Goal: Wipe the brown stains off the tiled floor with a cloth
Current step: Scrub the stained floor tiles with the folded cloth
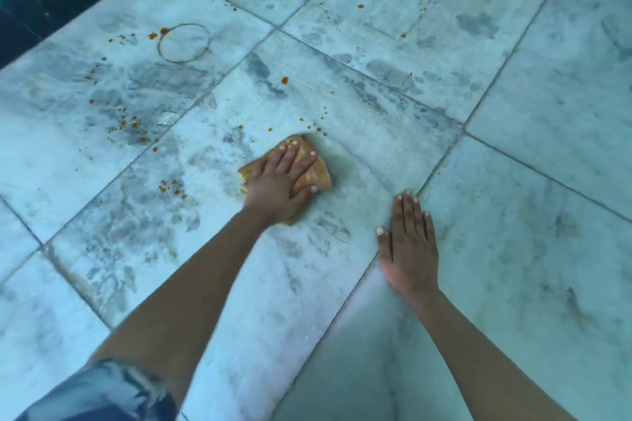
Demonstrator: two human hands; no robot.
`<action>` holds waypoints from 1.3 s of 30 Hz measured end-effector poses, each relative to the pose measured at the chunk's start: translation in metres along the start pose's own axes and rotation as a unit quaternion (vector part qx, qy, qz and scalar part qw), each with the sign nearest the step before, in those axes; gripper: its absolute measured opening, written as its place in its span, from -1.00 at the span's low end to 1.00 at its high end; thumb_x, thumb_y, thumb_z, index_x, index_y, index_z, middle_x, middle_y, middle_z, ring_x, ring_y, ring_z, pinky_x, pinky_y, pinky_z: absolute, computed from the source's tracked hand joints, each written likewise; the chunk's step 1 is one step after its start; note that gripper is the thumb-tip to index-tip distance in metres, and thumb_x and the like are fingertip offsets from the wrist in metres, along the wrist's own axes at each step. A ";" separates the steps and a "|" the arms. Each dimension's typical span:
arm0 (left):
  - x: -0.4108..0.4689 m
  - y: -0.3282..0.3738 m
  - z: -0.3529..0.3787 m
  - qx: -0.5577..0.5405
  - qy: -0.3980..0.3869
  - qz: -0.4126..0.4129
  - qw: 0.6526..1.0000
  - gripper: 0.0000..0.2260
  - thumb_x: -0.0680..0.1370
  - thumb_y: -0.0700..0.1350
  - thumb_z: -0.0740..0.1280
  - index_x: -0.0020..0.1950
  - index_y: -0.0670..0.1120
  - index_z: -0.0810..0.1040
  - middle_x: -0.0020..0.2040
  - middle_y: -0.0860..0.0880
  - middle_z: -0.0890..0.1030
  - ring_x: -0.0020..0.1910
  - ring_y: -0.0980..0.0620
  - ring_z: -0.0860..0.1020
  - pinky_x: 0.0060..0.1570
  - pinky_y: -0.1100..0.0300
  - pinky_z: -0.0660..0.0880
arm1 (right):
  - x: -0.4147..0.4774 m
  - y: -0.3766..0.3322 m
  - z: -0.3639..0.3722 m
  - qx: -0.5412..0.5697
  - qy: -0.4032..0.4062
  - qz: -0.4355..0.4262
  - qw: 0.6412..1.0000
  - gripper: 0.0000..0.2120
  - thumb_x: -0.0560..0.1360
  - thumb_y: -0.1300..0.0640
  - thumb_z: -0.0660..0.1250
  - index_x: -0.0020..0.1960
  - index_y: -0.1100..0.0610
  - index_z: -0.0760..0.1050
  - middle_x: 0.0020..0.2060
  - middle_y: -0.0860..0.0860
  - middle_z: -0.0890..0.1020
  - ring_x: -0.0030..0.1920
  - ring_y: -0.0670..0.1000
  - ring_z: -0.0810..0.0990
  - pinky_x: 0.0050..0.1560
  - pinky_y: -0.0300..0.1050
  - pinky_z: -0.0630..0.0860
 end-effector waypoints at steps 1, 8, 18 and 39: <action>-0.001 0.011 0.001 0.006 -0.002 0.003 1.000 -0.34 0.42 0.38 -0.21 0.51 0.25 -0.05 0.57 0.06 -0.08 0.54 0.00 -0.06 0.47 -0.06 -0.08 | 0.002 -0.008 0.000 0.006 -0.005 -0.007 1.000 -0.42 0.56 -0.02 -0.03 0.44 0.33 0.24 0.42 0.23 0.31 0.43 0.17 0.30 0.44 0.00 0.04; -0.084 -0.036 0.016 0.021 0.022 0.032 0.999 -0.38 0.50 0.40 -0.13 0.51 0.21 0.03 0.56 0.04 0.05 0.53 -0.04 0.08 0.44 -0.16 0.06 | 0.011 -0.052 0.013 -0.001 -0.012 -0.087 0.996 -0.42 0.54 -0.02 0.00 0.44 0.30 0.26 0.43 0.20 0.32 0.43 0.13 0.30 0.43 0.01 0.07; -0.051 0.015 0.016 0.037 -0.009 0.047 0.998 -0.39 0.47 0.40 -0.12 0.50 0.28 -0.06 0.57 -0.08 -0.14 0.54 -0.14 -0.10 0.44 -0.23 -0.09 | 0.010 -0.053 0.013 -0.013 -0.020 -0.093 0.995 -0.41 0.53 -0.03 -0.01 0.44 0.29 0.24 0.44 0.19 0.30 0.44 0.12 0.27 0.43 0.02 0.08; -0.079 -0.090 0.002 -0.064 0.031 -0.103 0.992 -0.38 0.44 0.41 -0.16 0.48 0.29 0.08 0.57 0.06 -0.02 0.54 0.01 -0.02 0.46 -0.01 -0.05 | 0.011 -0.073 0.013 0.001 -0.044 -0.082 0.996 -0.40 0.56 -0.05 -0.07 0.45 0.30 0.21 0.45 0.20 0.27 0.45 0.12 0.26 0.44 -0.07 -0.04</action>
Point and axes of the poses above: each hand's wrist, its own x-axis towards the middle knuckle, its own z-axis out of the palm, y = z × x, the point moved 7 cm from there along x, towards the middle knuckle
